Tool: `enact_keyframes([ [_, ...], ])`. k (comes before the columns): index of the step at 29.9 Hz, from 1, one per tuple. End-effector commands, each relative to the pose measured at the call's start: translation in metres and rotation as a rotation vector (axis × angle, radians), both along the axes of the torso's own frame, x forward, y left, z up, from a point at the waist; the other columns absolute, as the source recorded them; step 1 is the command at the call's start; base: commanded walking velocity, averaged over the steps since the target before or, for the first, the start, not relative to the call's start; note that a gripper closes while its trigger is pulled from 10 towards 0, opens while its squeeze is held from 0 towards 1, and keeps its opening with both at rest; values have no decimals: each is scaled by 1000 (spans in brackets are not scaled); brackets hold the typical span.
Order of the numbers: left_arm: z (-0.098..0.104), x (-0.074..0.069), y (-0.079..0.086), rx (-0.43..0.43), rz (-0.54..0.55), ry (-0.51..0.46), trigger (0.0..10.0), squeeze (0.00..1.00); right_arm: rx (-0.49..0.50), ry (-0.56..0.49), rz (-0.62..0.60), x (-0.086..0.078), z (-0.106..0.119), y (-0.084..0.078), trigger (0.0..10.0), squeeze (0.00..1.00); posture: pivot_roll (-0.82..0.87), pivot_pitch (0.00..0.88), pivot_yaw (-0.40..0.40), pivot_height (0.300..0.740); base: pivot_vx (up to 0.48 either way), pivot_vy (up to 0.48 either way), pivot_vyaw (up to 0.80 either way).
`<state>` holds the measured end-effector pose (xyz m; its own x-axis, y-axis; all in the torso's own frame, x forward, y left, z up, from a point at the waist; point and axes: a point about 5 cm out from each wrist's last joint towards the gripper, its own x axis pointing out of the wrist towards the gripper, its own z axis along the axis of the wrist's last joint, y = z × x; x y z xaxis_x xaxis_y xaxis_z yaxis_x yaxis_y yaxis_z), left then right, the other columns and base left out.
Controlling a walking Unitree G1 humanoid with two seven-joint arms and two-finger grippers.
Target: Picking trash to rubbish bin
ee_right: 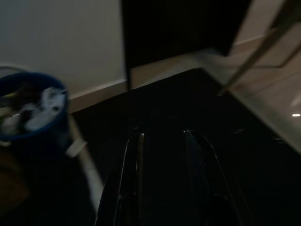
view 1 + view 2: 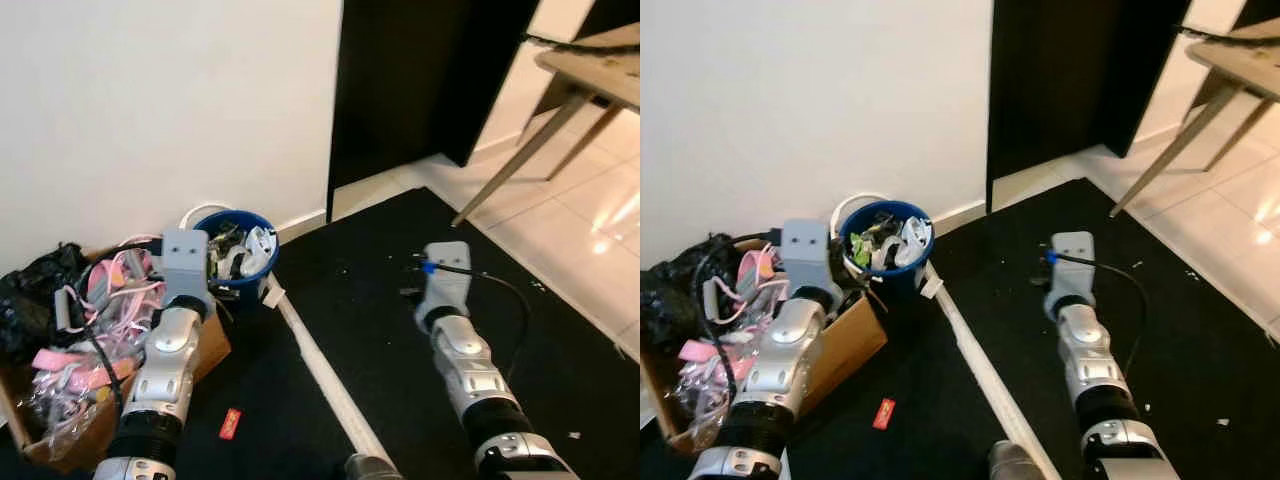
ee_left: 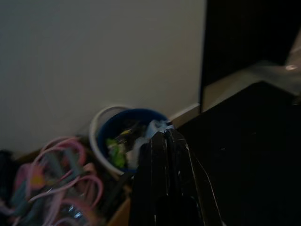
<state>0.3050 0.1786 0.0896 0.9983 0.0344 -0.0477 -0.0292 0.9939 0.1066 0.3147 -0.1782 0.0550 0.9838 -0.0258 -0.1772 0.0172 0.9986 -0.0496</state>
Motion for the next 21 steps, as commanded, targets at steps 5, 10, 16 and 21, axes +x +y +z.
enact_keyframes([
  [5,-5,-3,4,8,9,26,10000,0,15,14,5,-2,-3,5,10000,0,39,27,28,740,0,0,-800],
  [10,-6,-3,4,4,7,25,10000,0,14,17,6,-2,-4,4,10000,0,40,21,28,740,0,0,-800],
  [16,-8,-1,2,8,-15,55,10000,0,22,22,-9,-4,-7,5,10000,0,46,23,60,740,0,0,-800],
  [21,-9,1,3,13,-21,61,10000,0,34,19,-29,-7,-8,6,10000,0,46,24,79,740,0,0,-800],
])
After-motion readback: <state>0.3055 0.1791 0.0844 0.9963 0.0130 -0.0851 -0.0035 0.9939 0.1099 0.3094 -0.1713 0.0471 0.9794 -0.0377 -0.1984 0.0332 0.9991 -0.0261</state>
